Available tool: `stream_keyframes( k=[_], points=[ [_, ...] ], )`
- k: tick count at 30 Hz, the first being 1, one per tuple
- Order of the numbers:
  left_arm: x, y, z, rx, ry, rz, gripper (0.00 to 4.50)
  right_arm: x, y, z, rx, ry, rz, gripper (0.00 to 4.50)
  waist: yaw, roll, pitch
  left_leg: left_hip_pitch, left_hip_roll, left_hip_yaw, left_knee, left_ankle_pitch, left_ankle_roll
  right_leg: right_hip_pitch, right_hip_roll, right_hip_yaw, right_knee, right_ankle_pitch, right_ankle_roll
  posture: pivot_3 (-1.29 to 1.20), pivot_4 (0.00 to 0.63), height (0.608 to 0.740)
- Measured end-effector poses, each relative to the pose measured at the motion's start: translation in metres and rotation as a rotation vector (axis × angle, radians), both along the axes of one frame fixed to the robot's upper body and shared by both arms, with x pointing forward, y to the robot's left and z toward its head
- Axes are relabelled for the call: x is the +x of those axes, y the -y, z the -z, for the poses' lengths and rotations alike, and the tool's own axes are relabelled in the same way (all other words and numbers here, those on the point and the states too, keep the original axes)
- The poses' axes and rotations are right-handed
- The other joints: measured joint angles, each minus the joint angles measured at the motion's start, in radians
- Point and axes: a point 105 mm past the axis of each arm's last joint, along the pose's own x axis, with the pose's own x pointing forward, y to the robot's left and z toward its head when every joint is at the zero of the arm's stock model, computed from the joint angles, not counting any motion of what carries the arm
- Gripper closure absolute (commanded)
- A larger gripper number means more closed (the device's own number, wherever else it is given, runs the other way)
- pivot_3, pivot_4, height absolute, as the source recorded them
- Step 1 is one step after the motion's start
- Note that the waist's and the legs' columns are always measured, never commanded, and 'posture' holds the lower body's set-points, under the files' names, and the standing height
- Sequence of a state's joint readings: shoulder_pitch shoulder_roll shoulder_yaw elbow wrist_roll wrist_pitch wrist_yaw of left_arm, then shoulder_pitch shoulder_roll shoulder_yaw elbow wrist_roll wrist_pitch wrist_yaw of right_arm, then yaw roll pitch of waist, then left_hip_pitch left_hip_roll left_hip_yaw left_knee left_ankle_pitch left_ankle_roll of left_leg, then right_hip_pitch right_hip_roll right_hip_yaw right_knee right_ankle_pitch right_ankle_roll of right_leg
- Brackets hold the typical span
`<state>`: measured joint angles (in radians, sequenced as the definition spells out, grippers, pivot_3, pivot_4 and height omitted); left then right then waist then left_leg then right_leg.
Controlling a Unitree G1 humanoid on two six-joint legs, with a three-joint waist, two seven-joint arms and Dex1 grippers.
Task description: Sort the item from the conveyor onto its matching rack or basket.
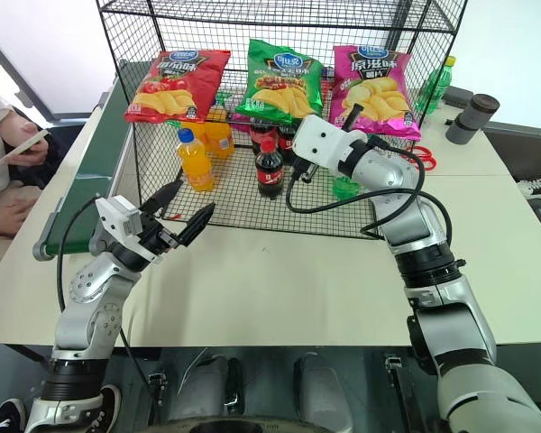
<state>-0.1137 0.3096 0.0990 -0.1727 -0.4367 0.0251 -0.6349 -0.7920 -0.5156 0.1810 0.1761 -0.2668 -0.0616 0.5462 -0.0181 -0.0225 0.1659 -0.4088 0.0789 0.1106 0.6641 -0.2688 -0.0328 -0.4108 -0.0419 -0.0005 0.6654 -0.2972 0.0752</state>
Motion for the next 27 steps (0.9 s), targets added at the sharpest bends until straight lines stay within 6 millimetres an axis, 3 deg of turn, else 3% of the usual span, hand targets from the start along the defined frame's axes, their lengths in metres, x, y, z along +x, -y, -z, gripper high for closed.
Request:
stream_keyframes(
  k=[8,11,15,23,27],
  points=[
    [0.0,0.001,0.0,-0.001,-0.004,-0.001,0.0,0.008,0.001,-0.01,-0.024,0.073,0.007,4.43,0.0,0.0,0.0,0.0,0.0,0.0,0.0,0.0,0.0,0.0,0.0,0.0,0.0,0.0,0.0,0.0,0.15,0.74],
    [0.0,0.002,-0.001,0.0,0.002,0.001,0.0,0.009,0.002,-0.008,-0.021,0.065,0.009,3.59,0.0,0.0,0.0,0.0,0.0,0.0,0.0,0.0,0.0,0.0,0.0,0.0,0.0,0.0,0.0,0.0,0.15,0.74],
    [-0.001,0.003,-0.003,0.002,0.01,0.004,0.0,0.008,0.002,-0.007,-0.012,0.059,0.0,1.83,0.001,0.0,0.0,0.0,0.0,0.0,0.0,0.0,0.0,0.0,0.0,0.0,0.0,0.0,0.0,0.0,0.15,0.74],
    [-0.002,0.003,-0.003,0.002,0.008,0.007,0.0,-0.023,0.002,-0.006,0.107,-0.015,-0.146,1.83,0.003,0.0,0.0,0.0,0.0,-0.001,0.0,0.0,0.0,0.001,0.0,0.0,0.0,0.0,0.0,0.0,0.15,0.74],
    [0.001,0.003,0.0,-0.035,-0.044,0.011,0.0,-0.048,0.009,-0.015,0.295,-0.08,-0.236,1.83,0.005,0.0,0.0,0.0,0.0,-0.002,0.0,0.0,0.0,0.001,-0.001,0.0,0.0,0.0,0.0,0.0,0.15,0.74]
  ],
)
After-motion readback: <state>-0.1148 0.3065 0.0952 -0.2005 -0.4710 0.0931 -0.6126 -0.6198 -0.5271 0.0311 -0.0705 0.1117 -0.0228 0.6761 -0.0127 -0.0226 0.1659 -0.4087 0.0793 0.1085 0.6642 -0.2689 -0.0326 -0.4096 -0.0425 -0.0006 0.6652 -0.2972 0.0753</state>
